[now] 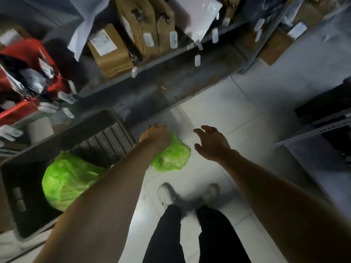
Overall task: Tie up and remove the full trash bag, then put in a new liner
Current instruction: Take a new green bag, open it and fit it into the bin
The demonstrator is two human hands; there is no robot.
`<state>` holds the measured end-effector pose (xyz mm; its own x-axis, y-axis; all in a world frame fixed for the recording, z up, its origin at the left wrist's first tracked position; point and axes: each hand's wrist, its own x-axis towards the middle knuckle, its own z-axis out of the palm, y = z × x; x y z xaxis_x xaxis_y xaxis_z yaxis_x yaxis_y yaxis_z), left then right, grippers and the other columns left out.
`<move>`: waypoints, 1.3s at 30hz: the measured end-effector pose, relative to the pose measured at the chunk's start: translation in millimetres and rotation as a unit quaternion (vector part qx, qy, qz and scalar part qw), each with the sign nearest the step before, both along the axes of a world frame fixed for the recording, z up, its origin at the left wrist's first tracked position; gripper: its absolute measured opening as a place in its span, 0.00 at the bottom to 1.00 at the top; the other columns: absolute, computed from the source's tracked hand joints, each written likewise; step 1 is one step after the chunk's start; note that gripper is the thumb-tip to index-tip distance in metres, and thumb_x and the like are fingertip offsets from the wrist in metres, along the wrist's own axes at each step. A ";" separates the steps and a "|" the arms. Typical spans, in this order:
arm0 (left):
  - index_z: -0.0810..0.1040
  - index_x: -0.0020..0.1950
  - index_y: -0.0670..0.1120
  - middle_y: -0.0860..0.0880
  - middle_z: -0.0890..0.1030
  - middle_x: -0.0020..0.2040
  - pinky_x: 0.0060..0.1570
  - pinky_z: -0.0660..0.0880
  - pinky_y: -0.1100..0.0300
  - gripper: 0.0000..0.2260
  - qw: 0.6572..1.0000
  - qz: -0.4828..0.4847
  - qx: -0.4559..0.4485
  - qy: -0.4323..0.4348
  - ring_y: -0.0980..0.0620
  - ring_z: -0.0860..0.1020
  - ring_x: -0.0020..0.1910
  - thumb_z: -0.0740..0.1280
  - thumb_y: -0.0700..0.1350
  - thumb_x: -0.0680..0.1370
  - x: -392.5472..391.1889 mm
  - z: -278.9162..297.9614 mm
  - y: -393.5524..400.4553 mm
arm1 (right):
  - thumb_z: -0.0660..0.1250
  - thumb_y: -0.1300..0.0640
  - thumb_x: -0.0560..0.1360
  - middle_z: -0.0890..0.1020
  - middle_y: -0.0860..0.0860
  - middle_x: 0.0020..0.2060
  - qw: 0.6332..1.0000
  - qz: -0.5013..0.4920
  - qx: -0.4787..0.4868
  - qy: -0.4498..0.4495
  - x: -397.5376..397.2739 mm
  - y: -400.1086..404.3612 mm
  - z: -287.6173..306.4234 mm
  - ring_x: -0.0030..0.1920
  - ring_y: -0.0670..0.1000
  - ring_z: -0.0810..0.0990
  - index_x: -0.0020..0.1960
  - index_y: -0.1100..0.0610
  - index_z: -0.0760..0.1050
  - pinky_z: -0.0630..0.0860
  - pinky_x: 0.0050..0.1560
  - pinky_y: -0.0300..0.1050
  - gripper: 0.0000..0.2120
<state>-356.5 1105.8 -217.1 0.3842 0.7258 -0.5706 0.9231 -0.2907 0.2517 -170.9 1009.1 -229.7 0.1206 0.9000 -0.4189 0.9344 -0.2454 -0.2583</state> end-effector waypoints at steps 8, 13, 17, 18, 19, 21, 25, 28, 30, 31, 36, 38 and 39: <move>0.71 0.70 0.51 0.42 0.72 0.68 0.63 0.72 0.46 0.24 0.997 0.049 -0.038 0.044 0.38 0.72 0.66 0.66 0.50 0.74 25.2 -164.4 0.2 | 0.64 0.51 0.74 0.67 0.57 0.72 0.998 0.011 -0.056 0.024 28.0 9.5 -162.8 0.71 0.60 0.65 0.73 0.52 0.64 0.69 0.65 0.53 0.28; 0.69 0.71 0.51 0.42 0.72 0.69 0.63 0.72 0.47 0.24 0.995 0.051 -0.067 0.060 0.37 0.72 0.67 0.65 0.49 0.75 32.0 -284.0 -7.0 | 0.63 0.51 0.75 0.66 0.57 0.73 0.996 0.008 -0.086 0.034 35.8 11.2 -276.7 0.72 0.60 0.64 0.74 0.52 0.63 0.68 0.66 0.54 0.29; 0.69 0.72 0.51 0.42 0.70 0.70 0.62 0.71 0.49 0.23 0.992 0.067 -0.061 0.085 0.38 0.71 0.67 0.64 0.49 0.76 25.1 -378.1 -9.2 | 0.62 0.51 0.75 0.66 0.56 0.73 0.994 0.012 -0.103 0.045 30.6 9.4 -368.3 0.71 0.60 0.65 0.74 0.51 0.62 0.69 0.64 0.54 0.28; 0.69 0.72 0.51 0.43 0.69 0.70 0.61 0.70 0.49 0.23 0.991 0.074 -0.060 0.093 0.39 0.71 0.67 0.64 0.49 0.76 22.1 -401.1 -8.6 | 0.62 0.51 0.75 0.66 0.56 0.73 0.993 0.012 -0.108 0.049 28.4 8.7 -391.0 0.71 0.60 0.65 0.74 0.51 0.62 0.70 0.64 0.54 0.28; 0.69 0.71 0.50 0.43 0.69 0.69 0.60 0.71 0.49 0.22 0.990 0.082 -0.058 0.100 0.39 0.70 0.66 0.64 0.49 0.76 18.4 -422.9 -8.4 | 0.62 0.51 0.75 0.66 0.56 0.72 0.992 0.013 -0.114 0.051 25.6 7.8 -412.7 0.70 0.60 0.65 0.74 0.51 0.62 0.71 0.63 0.54 0.28; 0.70 0.69 0.50 0.43 0.69 0.67 0.58 0.71 0.49 0.21 0.989 0.089 -0.048 0.110 0.39 0.70 0.65 0.63 0.48 0.76 11.7 -465.4 -4.3 | 0.62 0.52 0.75 0.66 0.56 0.72 0.991 0.014 -0.119 0.055 20.7 10.3 -454.9 0.70 0.60 0.65 0.74 0.51 0.61 0.71 0.61 0.54 0.28; 0.70 0.69 0.49 0.42 0.66 0.69 0.60 0.70 0.48 0.21 0.987 0.088 -0.018 0.130 0.39 0.67 0.67 0.63 0.48 0.76 -0.2 -540.6 11.2 | 0.63 0.53 0.75 0.66 0.57 0.72 0.992 0.017 -0.108 0.065 8.1 21.3 -528.4 0.70 0.61 0.66 0.75 0.52 0.62 0.72 0.61 0.55 0.28; 0.71 0.68 0.51 0.42 0.62 0.73 0.66 0.67 0.47 0.21 0.986 0.105 0.018 0.125 0.39 0.62 0.71 0.65 0.46 0.74 -6.5 -583.2 20.1 | 0.62 0.53 0.75 0.66 0.57 0.72 0.992 0.011 -0.102 0.073 -0.9 30.6 -570.0 0.70 0.61 0.66 0.75 0.52 0.62 0.73 0.59 0.55 0.28; 0.73 0.66 0.51 0.42 0.63 0.73 0.65 0.67 0.47 0.20 0.985 0.122 0.019 0.124 0.38 0.63 0.70 0.66 0.45 0.74 -9.3 -605.0 21.7 | 0.62 0.53 0.75 0.67 0.57 0.72 0.992 0.011 -0.103 0.078 -5.1 33.3 -590.1 0.69 0.61 0.66 0.74 0.52 0.62 0.73 0.58 0.55 0.28; 0.73 0.66 0.51 0.42 0.65 0.71 0.63 0.68 0.47 0.20 0.984 0.127 0.010 0.127 0.38 0.66 0.69 0.66 0.44 0.74 -10.5 -613.9 21.7 | 0.62 0.54 0.75 0.67 0.57 0.72 0.991 0.011 -0.104 0.080 -6.3 33.6 -597.2 0.69 0.61 0.66 0.74 0.52 0.62 0.73 0.58 0.55 0.28; 0.76 0.64 0.51 0.42 0.79 0.60 0.52 0.75 0.54 0.20 0.984 0.128 -0.013 0.126 0.41 0.77 0.59 0.66 0.38 0.73 -14.7 -622.2 10.5 | 0.62 0.54 0.75 0.68 0.56 0.71 0.992 0.022 -0.098 0.082 -6.0 22.0 -601.9 0.68 0.61 0.67 0.73 0.53 0.64 0.74 0.56 0.55 0.27; 0.78 0.60 0.49 0.42 0.80 0.57 0.49 0.74 0.54 0.17 0.988 0.108 0.026 0.106 0.41 0.79 0.57 0.65 0.36 0.73 -8.1 -605.2 0.2 | 0.63 0.55 0.75 0.68 0.57 0.70 0.993 0.035 -0.085 0.076 -2.1 15.1 -587.5 0.68 0.61 0.67 0.72 0.54 0.65 0.74 0.56 0.54 0.26; 0.79 0.58 0.48 0.41 0.80 0.56 0.48 0.74 0.53 0.15 0.990 0.101 0.040 0.085 0.40 0.79 0.55 0.65 0.36 0.73 -3.5 -593.5 -4.9 | 0.63 0.56 0.75 0.69 0.57 0.70 0.993 0.043 -0.081 0.071 0.5 12.0 -577.1 0.68 0.61 0.68 0.72 0.54 0.65 0.73 0.56 0.54 0.26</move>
